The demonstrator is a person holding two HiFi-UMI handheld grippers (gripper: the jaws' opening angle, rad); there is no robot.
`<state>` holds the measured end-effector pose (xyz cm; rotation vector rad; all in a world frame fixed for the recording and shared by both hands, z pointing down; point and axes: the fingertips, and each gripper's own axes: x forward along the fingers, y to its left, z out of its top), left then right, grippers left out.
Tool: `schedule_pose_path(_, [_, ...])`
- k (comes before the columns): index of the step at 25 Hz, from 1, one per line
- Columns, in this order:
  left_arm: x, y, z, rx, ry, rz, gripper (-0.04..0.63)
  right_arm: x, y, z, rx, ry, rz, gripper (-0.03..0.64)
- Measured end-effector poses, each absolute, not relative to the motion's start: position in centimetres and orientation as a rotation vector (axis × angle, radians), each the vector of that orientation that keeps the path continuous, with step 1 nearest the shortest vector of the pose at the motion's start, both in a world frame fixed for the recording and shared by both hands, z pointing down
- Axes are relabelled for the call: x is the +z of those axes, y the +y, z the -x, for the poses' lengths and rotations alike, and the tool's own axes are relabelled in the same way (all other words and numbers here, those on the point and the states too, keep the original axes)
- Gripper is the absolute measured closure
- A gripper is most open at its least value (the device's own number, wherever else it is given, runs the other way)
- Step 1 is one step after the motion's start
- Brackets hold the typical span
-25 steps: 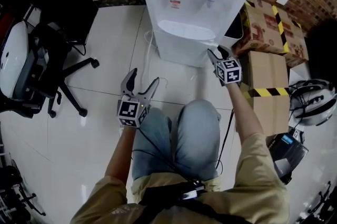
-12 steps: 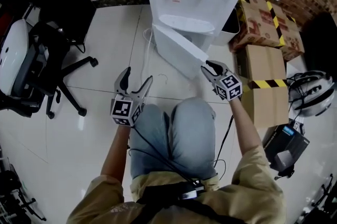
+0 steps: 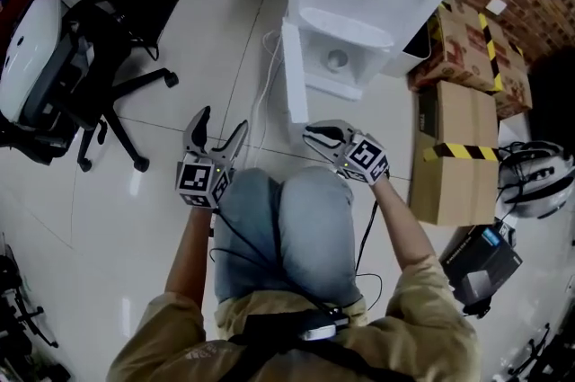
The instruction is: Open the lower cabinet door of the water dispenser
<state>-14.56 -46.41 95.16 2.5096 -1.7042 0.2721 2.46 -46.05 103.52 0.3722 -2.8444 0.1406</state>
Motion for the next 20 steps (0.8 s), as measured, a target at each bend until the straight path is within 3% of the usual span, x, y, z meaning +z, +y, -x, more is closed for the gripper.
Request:
schedule_pose_path(8, [94.9, -41.8, 20.8, 0.288, -1.927, -2.345, 0.244, 102.5, -48.7, 10.9, 0.139, -2.971, -0.221, 0.504])
schedule_pose_path(12, [94.9, -39.8, 22.8, 0.302, -1.981, -2.291, 0.244, 102.1, -50.0, 15.6, 0.350, -3.034, -0.257, 0.468])
schedule_pose_path(16, [92.8, -39.9, 22.7, 0.300, -1.966, -2.301, 0.244, 101.2, -49.9, 13.8, 0.377, -3.007, -0.275, 0.443])
schedule_pose_path(20, [86.8, -41.1, 17.8, 0.248, -1.812, -2.328, 0.244, 97.2, -50.9, 5.7, 0.264, -2.866, -0.536, 0.425])
